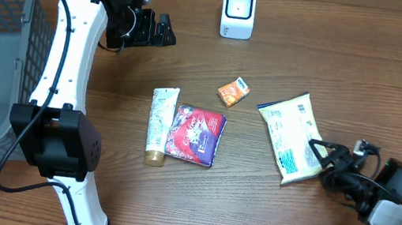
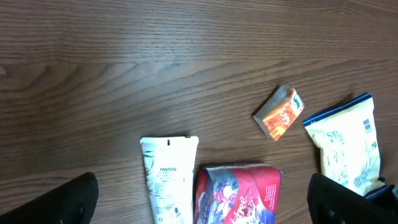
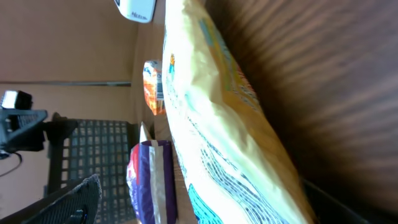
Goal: Scan the item barcode
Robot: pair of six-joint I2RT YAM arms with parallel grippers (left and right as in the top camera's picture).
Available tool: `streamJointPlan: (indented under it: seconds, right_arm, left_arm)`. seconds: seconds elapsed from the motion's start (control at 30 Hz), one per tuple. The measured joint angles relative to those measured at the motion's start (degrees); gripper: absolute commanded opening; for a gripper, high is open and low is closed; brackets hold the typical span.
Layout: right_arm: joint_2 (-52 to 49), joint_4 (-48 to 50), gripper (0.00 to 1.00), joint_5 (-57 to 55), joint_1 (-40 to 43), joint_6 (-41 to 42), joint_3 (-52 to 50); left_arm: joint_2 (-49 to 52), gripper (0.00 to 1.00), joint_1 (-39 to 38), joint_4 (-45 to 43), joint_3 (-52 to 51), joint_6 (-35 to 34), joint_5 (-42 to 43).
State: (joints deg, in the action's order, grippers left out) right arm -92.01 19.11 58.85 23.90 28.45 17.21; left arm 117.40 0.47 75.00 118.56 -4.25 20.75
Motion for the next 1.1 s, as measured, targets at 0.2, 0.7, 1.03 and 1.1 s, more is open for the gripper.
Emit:
streamJointPlan:
  seconds: [0.2, 0.7, 1.03, 1.1]
  right_arm:
    - [0.2, 4.0, 0.74, -7.5, -8.1, 6.2, 0.4]
    - [-1.6, 16.5, 0.04, -20.0, -12.0, 10.4, -1.3]
    - [-1.8, 34.3, 0.04, -0.3, -11.8, 8.3, -1.5]
    - [-1.9, 40.0, 0.04, 5.1, -11.1, 10.7, -1.5]
  left_arm:
    - [0.0, 1.00, 0.0, 0.0, 0.0, 0.0, 0.0]
    - [0.0, 1.00, 0.0, 0.0, 0.0, 0.0, 0.0]
    - [0.0, 1.00, 0.0, 0.0, 0.0, 0.0, 0.0]
    - [0.0, 1.00, 0.0, 0.0, 0.0, 0.0, 0.0]
